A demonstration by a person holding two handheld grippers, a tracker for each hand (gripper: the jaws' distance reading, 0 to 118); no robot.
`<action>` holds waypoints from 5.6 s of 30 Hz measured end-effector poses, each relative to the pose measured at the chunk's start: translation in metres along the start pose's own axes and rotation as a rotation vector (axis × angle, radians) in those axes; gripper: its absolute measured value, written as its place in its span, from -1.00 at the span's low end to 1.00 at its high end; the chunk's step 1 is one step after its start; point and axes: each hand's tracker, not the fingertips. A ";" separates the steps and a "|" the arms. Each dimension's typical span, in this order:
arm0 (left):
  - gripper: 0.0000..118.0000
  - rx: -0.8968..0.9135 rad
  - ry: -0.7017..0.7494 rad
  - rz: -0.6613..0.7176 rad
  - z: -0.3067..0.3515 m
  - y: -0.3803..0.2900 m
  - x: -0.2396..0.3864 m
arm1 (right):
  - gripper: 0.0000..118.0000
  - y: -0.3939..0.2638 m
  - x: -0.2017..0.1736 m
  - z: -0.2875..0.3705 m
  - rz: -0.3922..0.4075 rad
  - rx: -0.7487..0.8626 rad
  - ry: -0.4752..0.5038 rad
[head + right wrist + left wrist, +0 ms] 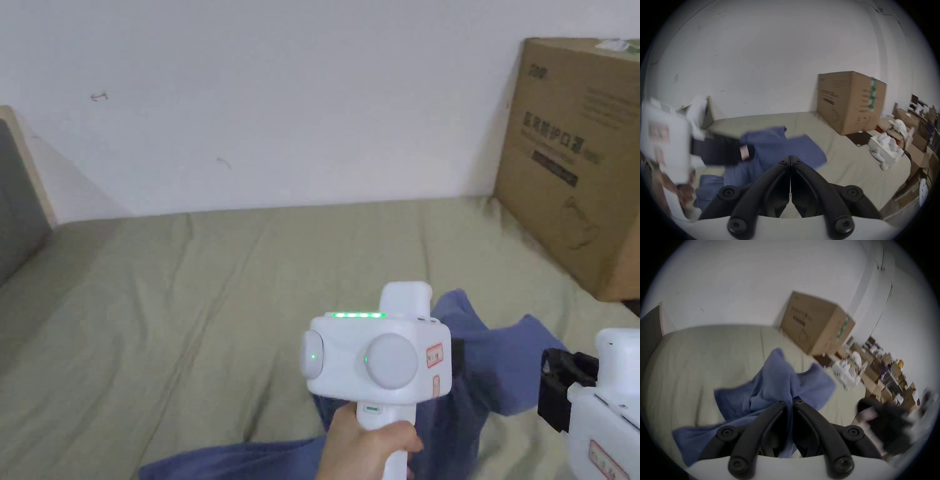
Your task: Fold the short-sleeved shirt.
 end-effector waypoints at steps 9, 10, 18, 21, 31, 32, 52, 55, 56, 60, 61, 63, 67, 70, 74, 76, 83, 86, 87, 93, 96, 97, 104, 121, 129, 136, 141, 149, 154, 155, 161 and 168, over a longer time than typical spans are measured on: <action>0.24 -0.399 0.097 -0.168 -0.113 -0.116 0.003 | -0.99 -0.046 0.070 -0.020 -0.174 -0.167 -0.139; 0.60 -0.384 0.089 -0.133 -0.107 -0.115 -0.001 | -0.99 -0.049 0.070 -0.023 -0.166 -0.174 -0.140; -0.66 -0.190 0.152 0.070 -0.015 -0.096 -0.049 | -0.99 -0.047 0.023 -0.027 0.006 -0.184 -0.053; -1.00 -0.099 0.260 0.131 0.036 -0.114 -0.076 | -0.99 -0.050 0.002 -0.028 0.009 -0.196 0.019; -1.00 -0.013 0.570 0.295 0.132 -0.139 -0.172 | -0.99 -0.060 -0.055 -0.045 0.096 -0.237 0.114; -1.00 -0.004 0.561 0.283 0.137 -0.133 -0.181 | -0.99 -0.059 -0.062 -0.045 0.114 -0.235 0.116; -0.98 -0.275 0.761 0.302 0.051 -0.122 -0.318 | -0.99 -0.076 -0.064 -0.082 0.133 -0.344 0.126; -0.98 -0.278 0.765 0.321 0.047 -0.122 -0.313 | -0.99 -0.075 -0.058 -0.087 0.119 -0.355 0.130; -0.98 -0.276 0.766 0.317 0.047 -0.124 -0.312 | -0.99 -0.073 -0.054 -0.089 0.103 -0.359 0.148; -0.98 -0.213 0.725 0.351 0.070 -0.120 -0.306 | -0.99 -0.042 -0.036 -0.115 0.078 -0.360 0.268; -0.98 -0.187 0.712 0.357 0.078 -0.117 -0.303 | -0.99 -0.030 -0.031 -0.127 0.077 -0.344 0.294; -0.98 -0.142 0.720 0.332 0.093 -0.106 -0.294 | -0.94 -0.008 -0.026 -0.157 0.119 -0.361 0.328; -0.98 -0.058 0.688 0.314 0.120 -0.090 -0.277 | -0.31 0.010 -0.024 -0.242 0.236 -0.439 0.314; -0.98 -0.034 0.689 0.292 0.125 -0.085 -0.268 | 0.20 -0.006 -0.027 -0.307 0.275 -0.608 0.283; -0.98 -0.031 0.683 0.293 0.124 -0.084 -0.268 | 0.20 -0.050 -0.028 -0.366 0.278 -0.833 0.209; -0.98 -0.038 0.689 0.294 0.121 -0.086 -0.272 | 0.19 -0.061 -0.024 -0.371 0.232 -0.823 0.217; -0.98 -0.049 0.706 0.291 0.123 -0.082 -0.271 | -0.99 -0.044 -0.041 -0.347 0.334 -0.768 0.208; -0.98 -0.034 0.717 0.280 0.131 -0.073 -0.269 | -0.99 -0.028 -0.037 -0.333 0.276 -0.719 0.190; -0.98 -0.026 0.725 0.266 0.135 -0.068 -0.269 | -0.99 -0.015 -0.032 -0.327 0.225 -0.701 0.201; -0.98 0.125 0.780 0.231 0.175 -0.011 -0.261 | -0.99 0.090 0.005 -0.267 0.157 -0.487 0.192; -0.98 0.216 0.823 0.158 0.195 0.023 -0.246 | -0.99 0.141 0.024 -0.229 0.164 -0.375 0.182; -0.98 0.253 0.834 0.152 0.201 0.035 -0.242 | -0.99 0.158 0.030 -0.216 0.153 -0.343 0.178; -0.98 0.377 0.801 0.091 0.238 0.117 -0.215 | -0.99 0.249 0.053 -0.157 0.097 -0.176 0.151; -0.98 0.544 0.933 0.003 0.272 0.319 -0.225 | -0.99 0.449 0.006 -0.201 -0.157 -0.016 0.086; -0.98 0.635 1.028 -0.030 0.300 0.370 -0.231 | -0.99 0.494 -0.019 -0.186 -0.165 0.042 0.120; -0.98 0.609 1.110 -0.090 0.262 0.357 -0.257 | -0.99 0.461 -0.032 -0.222 -0.108 -0.023 0.132; -0.98 0.452 1.045 0.042 0.189 0.315 -0.312 | -0.99 0.397 -0.040 -0.291 -0.102 -0.180 0.098; -0.98 0.062 1.044 0.205 0.021 0.183 -0.403 | -0.99 0.201 -0.040 -0.429 -0.119 -0.561 0.018; -0.98 -0.094 1.029 0.221 -0.035 0.111 -0.430 | -0.99 0.098 -0.029 -0.474 -0.138 -0.729 -0.005; -0.98 -0.113 1.039 0.220 -0.041 0.101 -0.433 | -0.99 0.086 -0.027 -0.477 -0.151 -0.746 -0.014; -0.98 -0.128 0.999 0.229 -0.031 0.070 -0.447 | -0.99 0.066 -0.007 -0.469 -0.150 -0.756 0.016; -0.98 0.063 0.972 0.207 0.061 0.026 -0.380 | -0.99 0.046 0.015 -0.345 -0.251 -0.622 0.138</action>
